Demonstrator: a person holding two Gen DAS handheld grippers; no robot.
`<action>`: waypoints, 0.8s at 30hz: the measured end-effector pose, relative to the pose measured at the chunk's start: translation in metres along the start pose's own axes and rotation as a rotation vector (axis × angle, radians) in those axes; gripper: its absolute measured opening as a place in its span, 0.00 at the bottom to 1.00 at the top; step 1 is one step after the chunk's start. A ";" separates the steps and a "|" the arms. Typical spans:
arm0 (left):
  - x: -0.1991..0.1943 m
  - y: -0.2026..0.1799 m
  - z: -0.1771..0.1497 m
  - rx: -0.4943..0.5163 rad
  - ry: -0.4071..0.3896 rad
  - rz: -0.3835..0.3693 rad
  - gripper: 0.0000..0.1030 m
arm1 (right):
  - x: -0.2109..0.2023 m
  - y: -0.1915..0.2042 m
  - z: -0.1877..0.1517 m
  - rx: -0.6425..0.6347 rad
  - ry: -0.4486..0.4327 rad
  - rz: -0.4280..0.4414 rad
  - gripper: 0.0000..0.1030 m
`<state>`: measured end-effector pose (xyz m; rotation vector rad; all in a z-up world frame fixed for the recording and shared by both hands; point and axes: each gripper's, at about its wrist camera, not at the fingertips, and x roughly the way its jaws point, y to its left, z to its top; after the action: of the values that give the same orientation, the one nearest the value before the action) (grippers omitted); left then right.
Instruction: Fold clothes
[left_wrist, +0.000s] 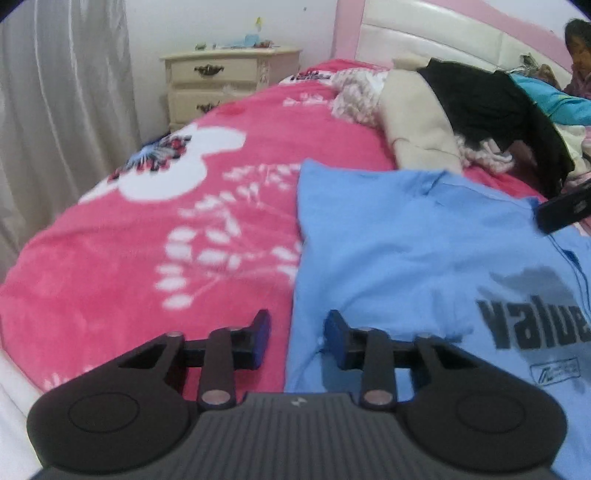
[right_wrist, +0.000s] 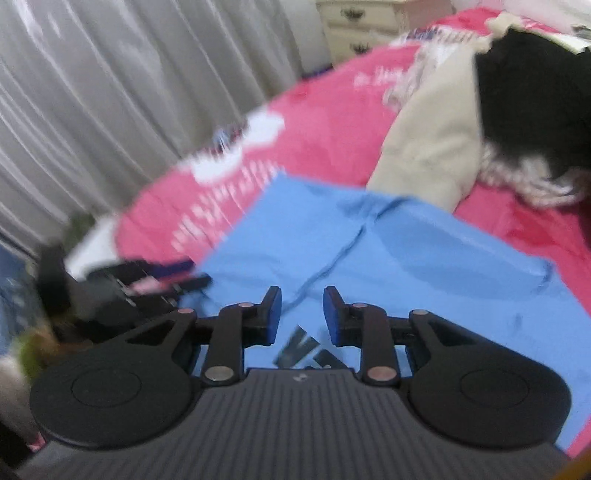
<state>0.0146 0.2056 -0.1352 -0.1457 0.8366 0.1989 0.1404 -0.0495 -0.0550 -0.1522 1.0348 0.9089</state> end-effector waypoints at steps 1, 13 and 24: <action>-0.001 0.001 -0.002 0.007 -0.001 0.008 0.23 | 0.014 0.003 -0.004 -0.017 0.013 -0.024 0.24; -0.005 0.011 -0.009 0.047 -0.008 0.014 0.22 | 0.072 0.000 0.021 -0.055 -0.146 -0.072 0.21; -0.006 0.020 -0.014 0.048 -0.024 -0.027 0.23 | 0.101 -0.004 0.026 -0.061 -0.189 -0.111 0.12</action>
<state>-0.0041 0.2218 -0.1412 -0.1092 0.8144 0.1546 0.1806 0.0192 -0.1226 -0.1698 0.8158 0.8375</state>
